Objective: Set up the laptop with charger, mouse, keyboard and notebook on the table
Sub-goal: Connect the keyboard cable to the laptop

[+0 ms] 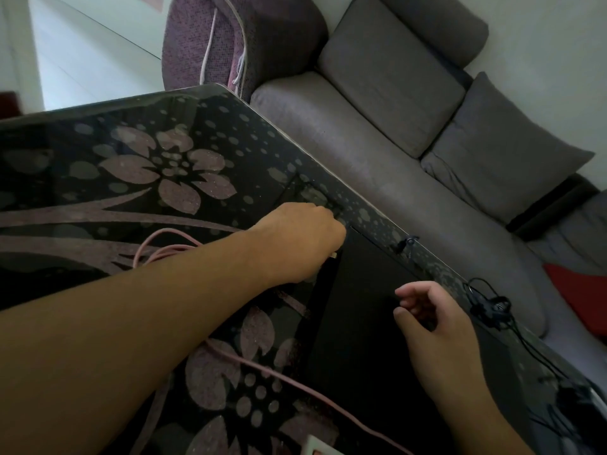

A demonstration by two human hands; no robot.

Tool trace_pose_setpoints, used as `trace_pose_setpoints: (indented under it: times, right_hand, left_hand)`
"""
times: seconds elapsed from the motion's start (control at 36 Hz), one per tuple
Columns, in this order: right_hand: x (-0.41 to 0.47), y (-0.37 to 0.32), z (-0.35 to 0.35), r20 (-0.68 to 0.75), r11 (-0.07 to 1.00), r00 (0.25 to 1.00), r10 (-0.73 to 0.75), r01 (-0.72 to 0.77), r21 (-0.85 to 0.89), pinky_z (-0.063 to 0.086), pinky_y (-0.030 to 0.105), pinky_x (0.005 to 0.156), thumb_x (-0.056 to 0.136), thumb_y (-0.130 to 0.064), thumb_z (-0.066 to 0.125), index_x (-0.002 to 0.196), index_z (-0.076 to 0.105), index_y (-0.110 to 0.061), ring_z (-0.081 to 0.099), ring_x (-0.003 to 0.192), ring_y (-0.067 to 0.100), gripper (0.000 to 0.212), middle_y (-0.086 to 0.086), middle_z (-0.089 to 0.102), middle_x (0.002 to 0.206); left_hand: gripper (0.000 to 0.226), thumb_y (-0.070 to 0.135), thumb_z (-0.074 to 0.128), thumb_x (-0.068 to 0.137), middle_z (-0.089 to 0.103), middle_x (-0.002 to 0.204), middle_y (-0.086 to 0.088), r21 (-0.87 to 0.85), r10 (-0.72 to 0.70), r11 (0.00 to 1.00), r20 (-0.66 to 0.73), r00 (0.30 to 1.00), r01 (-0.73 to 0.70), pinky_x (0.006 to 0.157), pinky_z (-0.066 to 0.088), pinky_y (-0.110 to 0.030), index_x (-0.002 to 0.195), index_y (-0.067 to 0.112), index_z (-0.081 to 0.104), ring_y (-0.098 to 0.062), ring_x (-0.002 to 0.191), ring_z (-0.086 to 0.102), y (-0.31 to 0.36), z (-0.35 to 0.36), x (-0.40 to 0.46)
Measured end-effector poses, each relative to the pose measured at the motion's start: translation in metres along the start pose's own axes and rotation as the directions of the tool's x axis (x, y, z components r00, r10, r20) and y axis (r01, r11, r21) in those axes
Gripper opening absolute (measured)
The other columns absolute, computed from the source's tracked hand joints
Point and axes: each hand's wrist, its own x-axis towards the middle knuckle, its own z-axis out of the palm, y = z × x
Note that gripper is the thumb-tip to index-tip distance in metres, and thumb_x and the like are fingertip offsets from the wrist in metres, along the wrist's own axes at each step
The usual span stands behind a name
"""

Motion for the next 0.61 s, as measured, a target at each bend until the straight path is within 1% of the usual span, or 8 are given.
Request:
trace_pose_setpoints:
  times: [0.11, 0.19, 0.25, 0.31, 0.36, 0.42, 0.53, 0.61]
  right_hand:
    - [0.0, 0.0, 0.0, 0.001, 1.0, 1.0, 0.0, 0.0, 0.005, 0.044, 0.022, 0.076, 0.092, -0.004, 0.07, 0.098, 0.067, -0.033, 0.06, 0.09, 0.0, 0.03, -0.008, 0.065, 0.097]
    - [0.0, 0.001, 0.0, 0.005, 1.0, 1.0, -0.001, 0.001, -0.002, 0.044, 0.022, 0.076, 0.092, -0.005, 0.07, 0.099, 0.066, -0.034, 0.06, 0.09, 0.0, 0.03, -0.009, 0.065, 0.097]
    - [0.001, 0.001, 0.0, 0.001, 1.0, 1.0, -0.005, 0.005, -0.004, 0.044, 0.022, 0.076, 0.092, -0.006, 0.07, 0.098, 0.066, -0.034, 0.06, 0.09, 0.001, 0.029, -0.009, 0.065, 0.096]
    - [0.002, 0.001, 0.001, -0.002, 1.0, 1.0, -0.005, 0.005, -0.003, 0.044, 0.022, 0.076, 0.092, -0.006, 0.07, 0.098, 0.067, -0.033, 0.06, 0.089, 0.002, 0.028, -0.009, 0.065, 0.096]
    - [0.001, 0.002, 0.001, -0.002, 1.0, 1.0, -0.001, 0.001, 0.0, 0.045, 0.023, 0.076, 0.091, -0.006, 0.071, 0.098, 0.067, -0.033, 0.061, 0.088, 0.002, 0.029, -0.008, 0.066, 0.096]
    - [0.001, 0.002, 0.002, -0.001, 1.0, 1.0, -0.001, 0.001, 0.0, 0.045, 0.023, 0.076, 0.091, -0.005, 0.071, 0.098, 0.067, -0.033, 0.061, 0.088, 0.003, 0.029, -0.007, 0.066, 0.096]
    - [0.0, 0.003, 0.001, -0.007, 1.0, 1.0, 0.006, -0.006, 0.002, 0.046, 0.023, 0.077, 0.091, -0.006, 0.071, 0.097, 0.067, -0.034, 0.061, 0.088, 0.004, 0.029, -0.008, 0.066, 0.095]
    - [0.0, 0.002, 0.001, -0.006, 1.0, 1.0, 0.008, -0.008, 0.0, 0.046, 0.024, 0.077, 0.091, -0.006, 0.072, 0.097, 0.066, -0.034, 0.061, 0.087, 0.002, 0.029, -0.009, 0.066, 0.095]
  left_hand:
    - [0.01, 0.015, 0.064, 0.096, 0.059, 0.113, -0.002, -0.037, 0.034, 0.999, 0.032, 0.999, -0.033, 0.083, 0.058, -0.037, 0.105, 0.02, 0.066, -0.02, 0.096, 0.062, -0.003, 0.001, 0.003]
    - [0.012, 0.012, 0.064, 0.094, 0.061, 0.108, -0.001, -0.047, 0.064, 0.997, 0.03, 0.998, -0.063, 0.079, 0.058, -0.036, 0.089, 0.023, 0.063, -0.019, 0.091, 0.062, -0.005, 0.0, 0.008]
    - [0.013, 0.012, 0.064, 0.094, 0.062, 0.104, 0.0, -0.051, 0.072, 0.996, 0.027, 0.997, -0.07, 0.077, 0.057, -0.035, 0.084, 0.02, 0.064, -0.018, 0.09, 0.063, -0.008, 0.0, 0.011]
    - [0.01, 0.012, 0.064, 0.094, 0.061, 0.104, 0.001, -0.048, 0.084, 0.995, 0.014, 0.996, -0.083, 0.078, 0.058, -0.035, 0.09, 0.019, 0.07, -0.019, 0.092, 0.063, -0.008, 0.001, 0.011]
    - [0.01, 0.013, 0.064, 0.095, 0.059, 0.107, 0.001, -0.049, 0.095, 0.994, 0.003, 0.995, -0.095, 0.081, 0.058, -0.037, 0.095, 0.02, 0.071, -0.019, 0.096, 0.062, -0.007, 0.003, 0.011]
    - [0.01, 0.013, 0.065, 0.095, 0.059, 0.109, 0.002, -0.05, 0.087, 0.995, -0.003, 0.996, -0.087, 0.081, 0.059, -0.037, 0.098, 0.02, 0.072, -0.018, 0.097, 0.062, -0.007, 0.005, 0.011]
    - [0.015, 0.019, 0.064, 0.097, 0.058, 0.109, 0.004, -0.095, 0.003, 0.995, -0.028, 1.0, -0.006, 0.075, 0.059, -0.035, 0.105, 0.026, 0.074, -0.016, 0.096, 0.062, -0.008, 0.005, 0.007]
    - [0.013, 0.023, 0.064, 0.098, 0.058, 0.109, 0.004, -0.129, -0.067, 0.99, -0.057, 0.996, 0.06, 0.075, 0.056, -0.033, 0.11, 0.026, 0.068, -0.014, 0.092, 0.06, -0.008, 0.002, 0.005]
